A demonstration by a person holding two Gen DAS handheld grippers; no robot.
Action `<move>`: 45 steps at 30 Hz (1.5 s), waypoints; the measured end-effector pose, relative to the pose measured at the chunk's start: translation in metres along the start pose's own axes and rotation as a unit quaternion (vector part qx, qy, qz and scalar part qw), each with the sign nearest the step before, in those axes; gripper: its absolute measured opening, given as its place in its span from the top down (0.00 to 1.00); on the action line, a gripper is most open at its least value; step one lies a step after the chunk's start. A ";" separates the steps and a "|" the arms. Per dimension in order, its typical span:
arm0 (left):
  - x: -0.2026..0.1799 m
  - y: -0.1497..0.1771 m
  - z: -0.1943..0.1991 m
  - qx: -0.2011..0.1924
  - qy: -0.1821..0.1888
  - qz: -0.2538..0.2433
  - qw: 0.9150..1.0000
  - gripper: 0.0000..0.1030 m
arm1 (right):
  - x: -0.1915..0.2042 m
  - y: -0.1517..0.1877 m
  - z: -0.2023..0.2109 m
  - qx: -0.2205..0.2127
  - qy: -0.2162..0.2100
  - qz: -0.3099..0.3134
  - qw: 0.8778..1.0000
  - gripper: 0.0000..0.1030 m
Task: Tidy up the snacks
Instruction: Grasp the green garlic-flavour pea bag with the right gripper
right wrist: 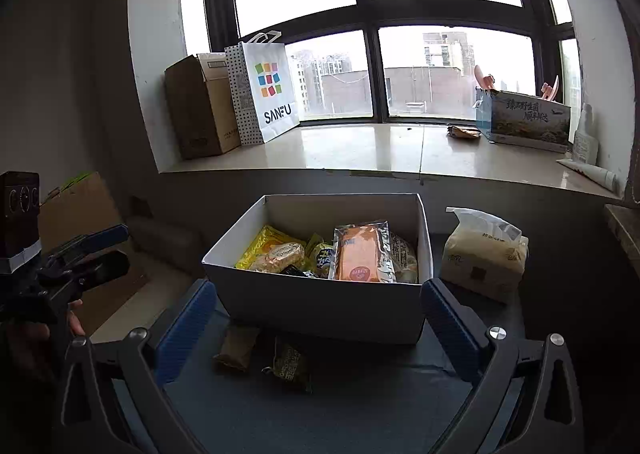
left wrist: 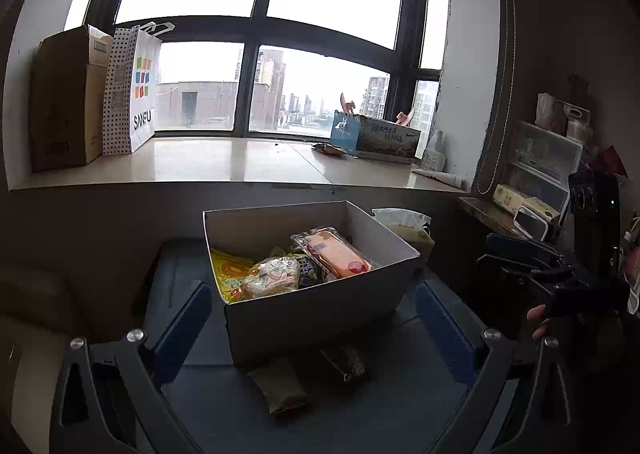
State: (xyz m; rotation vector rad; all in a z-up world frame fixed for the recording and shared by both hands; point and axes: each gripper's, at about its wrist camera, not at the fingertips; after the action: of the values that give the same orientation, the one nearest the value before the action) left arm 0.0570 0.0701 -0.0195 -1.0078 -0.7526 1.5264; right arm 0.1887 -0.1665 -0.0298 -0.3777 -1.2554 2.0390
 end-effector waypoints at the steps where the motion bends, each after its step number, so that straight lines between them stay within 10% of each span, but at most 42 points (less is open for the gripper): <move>1: -0.001 0.009 0.003 0.007 0.005 0.005 1.000 0.00 | 0.000 0.011 0.005 0.001 0.003 -0.002 1.000 0.00; 12: -0.006 0.076 0.012 0.057 0.027 0.034 0.997 0.00 | -0.010 0.133 0.010 0.071 0.051 -0.042 0.995 0.00; 25: -0.007 0.085 0.010 0.068 0.043 0.055 0.995 0.00 | 0.003 0.127 -0.017 0.068 0.003 -0.032 0.997 0.00; 45: 0.000 0.103 -0.007 0.117 0.049 0.074 0.989 0.00 | 0.036 0.097 -0.180 0.203 -0.017 0.037 0.978 0.00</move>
State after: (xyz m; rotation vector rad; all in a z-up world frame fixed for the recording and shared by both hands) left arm 0.0180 0.0499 -0.1128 -0.9714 -0.4255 1.6372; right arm 0.2255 -0.0498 -0.1979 -0.1983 -0.8203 2.3064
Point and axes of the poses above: each gripper's, at about its wrist camera, not at the fingertips, and z roughly against the way its jaws point, x to its left, y to its underside, and after that the axes turned 2 degrees about y, right-handed
